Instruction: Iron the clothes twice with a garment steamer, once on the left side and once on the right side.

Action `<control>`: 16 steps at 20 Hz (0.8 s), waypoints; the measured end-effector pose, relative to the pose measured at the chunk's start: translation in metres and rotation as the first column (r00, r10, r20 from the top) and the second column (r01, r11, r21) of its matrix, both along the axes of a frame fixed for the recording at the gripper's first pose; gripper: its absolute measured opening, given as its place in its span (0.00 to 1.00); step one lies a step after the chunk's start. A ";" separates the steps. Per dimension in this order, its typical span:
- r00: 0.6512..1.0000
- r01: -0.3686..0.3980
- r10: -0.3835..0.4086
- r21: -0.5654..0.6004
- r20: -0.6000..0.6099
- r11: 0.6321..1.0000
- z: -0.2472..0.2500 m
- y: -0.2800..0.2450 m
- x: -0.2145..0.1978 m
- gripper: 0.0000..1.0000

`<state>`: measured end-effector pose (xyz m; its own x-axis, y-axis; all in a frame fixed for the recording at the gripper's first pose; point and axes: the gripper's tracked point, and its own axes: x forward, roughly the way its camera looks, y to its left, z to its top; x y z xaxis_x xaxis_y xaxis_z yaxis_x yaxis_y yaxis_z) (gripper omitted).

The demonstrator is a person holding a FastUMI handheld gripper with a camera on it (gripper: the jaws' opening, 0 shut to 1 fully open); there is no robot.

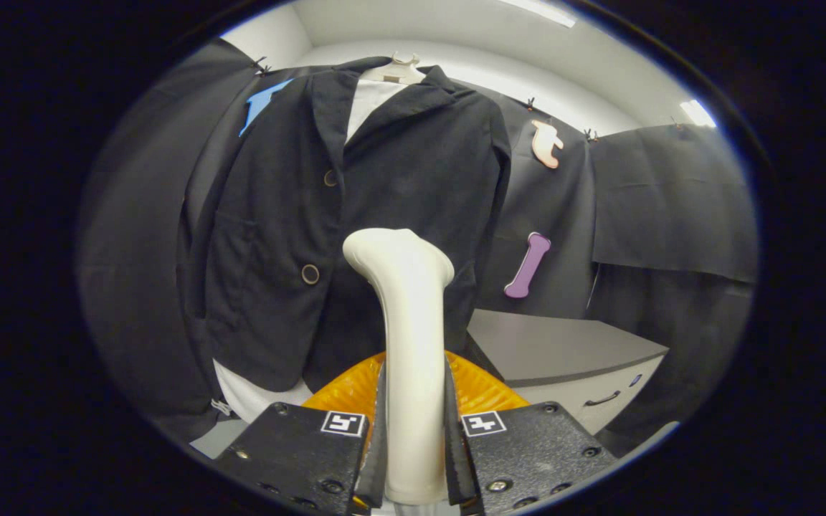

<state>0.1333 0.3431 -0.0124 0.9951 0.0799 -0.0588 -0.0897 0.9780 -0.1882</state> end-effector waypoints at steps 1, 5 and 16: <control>1.000 0.002 -0.002 -0.003 -0.013 1.000 -0.008 -0.001 -0.002 0.36; 0.996 0.012 -0.014 -0.024 -0.082 1.000 -0.043 -0.004 -0.007 0.36; 0.974 0.019 -0.042 -0.104 -0.222 0.994 -0.136 -0.005 -0.015 0.36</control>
<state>0.1187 0.3382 -0.1489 0.9577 0.0318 -0.2860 -0.1107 0.9581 -0.2643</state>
